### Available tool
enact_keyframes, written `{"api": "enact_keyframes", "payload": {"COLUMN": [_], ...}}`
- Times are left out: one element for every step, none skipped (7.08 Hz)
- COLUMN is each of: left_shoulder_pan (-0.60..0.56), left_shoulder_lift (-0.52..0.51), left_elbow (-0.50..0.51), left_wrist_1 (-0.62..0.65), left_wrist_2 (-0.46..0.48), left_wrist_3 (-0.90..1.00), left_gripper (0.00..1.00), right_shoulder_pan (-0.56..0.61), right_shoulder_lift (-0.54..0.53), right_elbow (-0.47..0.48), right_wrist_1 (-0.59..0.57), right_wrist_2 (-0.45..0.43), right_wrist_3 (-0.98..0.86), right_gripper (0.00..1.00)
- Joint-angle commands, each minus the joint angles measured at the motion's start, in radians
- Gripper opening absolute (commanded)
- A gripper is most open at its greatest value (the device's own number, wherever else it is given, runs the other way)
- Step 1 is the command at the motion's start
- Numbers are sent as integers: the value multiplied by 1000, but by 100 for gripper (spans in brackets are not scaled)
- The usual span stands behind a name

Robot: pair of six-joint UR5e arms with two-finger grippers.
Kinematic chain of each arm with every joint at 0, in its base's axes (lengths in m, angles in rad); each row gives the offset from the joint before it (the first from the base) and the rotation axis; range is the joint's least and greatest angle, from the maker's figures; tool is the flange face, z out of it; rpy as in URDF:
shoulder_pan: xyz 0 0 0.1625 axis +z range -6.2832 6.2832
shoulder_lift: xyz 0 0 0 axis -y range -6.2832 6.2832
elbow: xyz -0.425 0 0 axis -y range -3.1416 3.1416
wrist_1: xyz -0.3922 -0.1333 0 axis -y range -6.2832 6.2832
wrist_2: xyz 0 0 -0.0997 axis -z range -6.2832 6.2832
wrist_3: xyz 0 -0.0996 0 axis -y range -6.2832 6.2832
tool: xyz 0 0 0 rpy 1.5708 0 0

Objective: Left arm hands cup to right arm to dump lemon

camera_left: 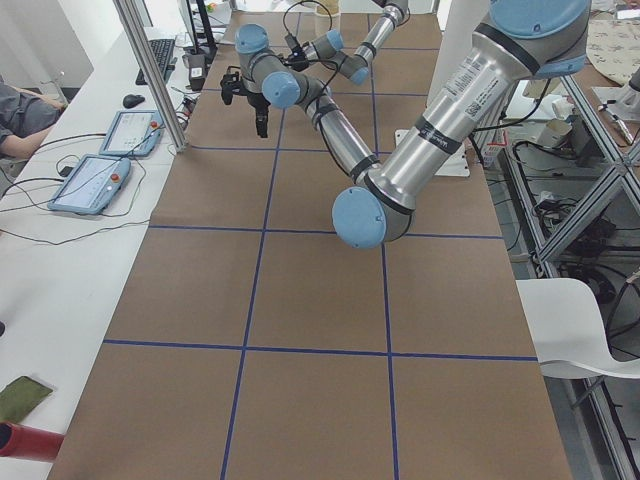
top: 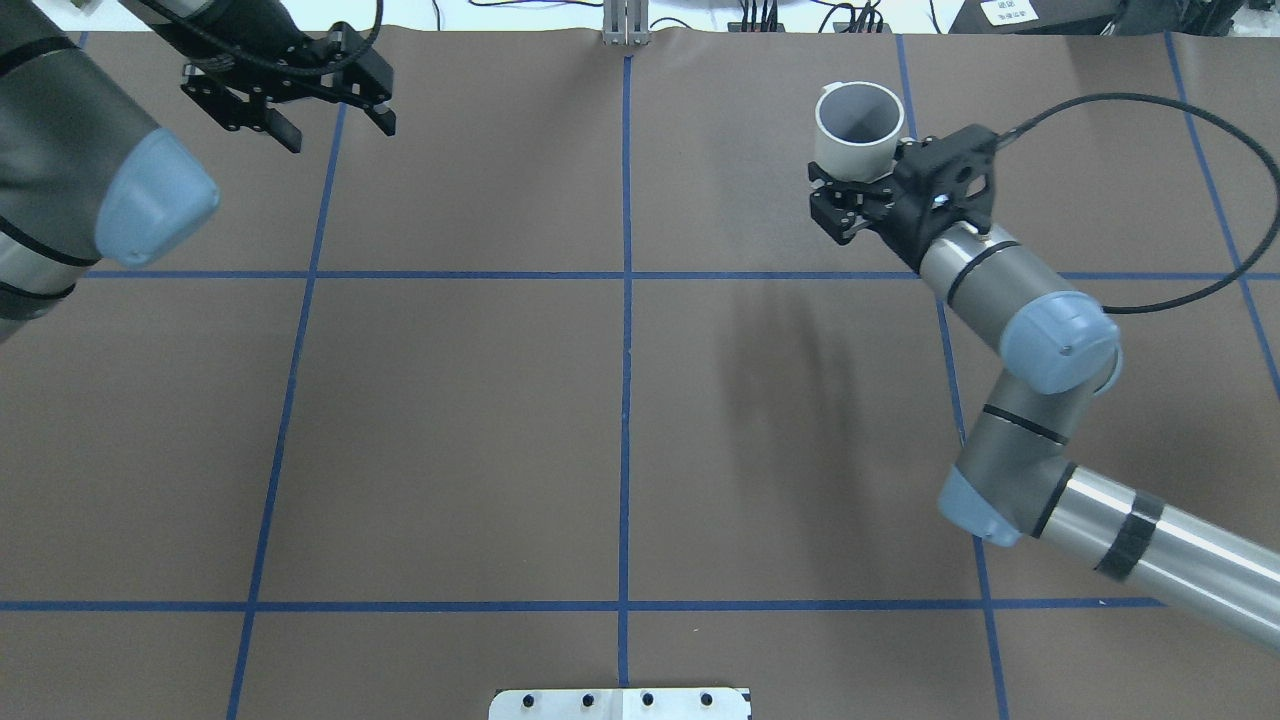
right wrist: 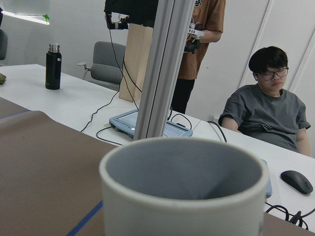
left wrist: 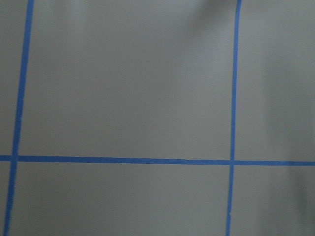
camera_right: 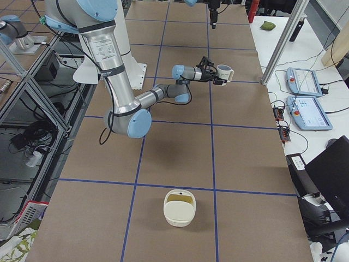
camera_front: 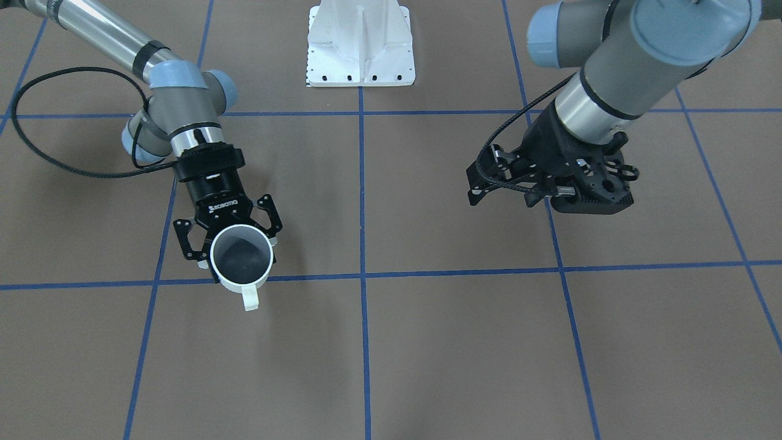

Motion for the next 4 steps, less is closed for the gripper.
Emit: {"api": "enact_keyframes", "payload": {"left_shoulder_pan": [32,43,55,64], "left_shoulder_lift": [-68,-88,-95,-108], "left_elbow": [135,144,145,148], "left_wrist_1": [-155,-159,-159,-157], "left_wrist_2": [6,7,7,7], "left_wrist_3": [-117,-131,-133,-133], "left_gripper": [100,100,100,100], "right_shoulder_pan": [-31,-51,-74,-76], "right_shoulder_lift": [79,85,99,102], "right_elbow": [-16,-16,-21,-24], "right_wrist_1": [-104,-107,-107,-109], "right_wrist_2": [-50,-82,-131,-135], "right_wrist_3": [-6,-46,-168,-239], "right_gripper": [0,0,0,0]}}
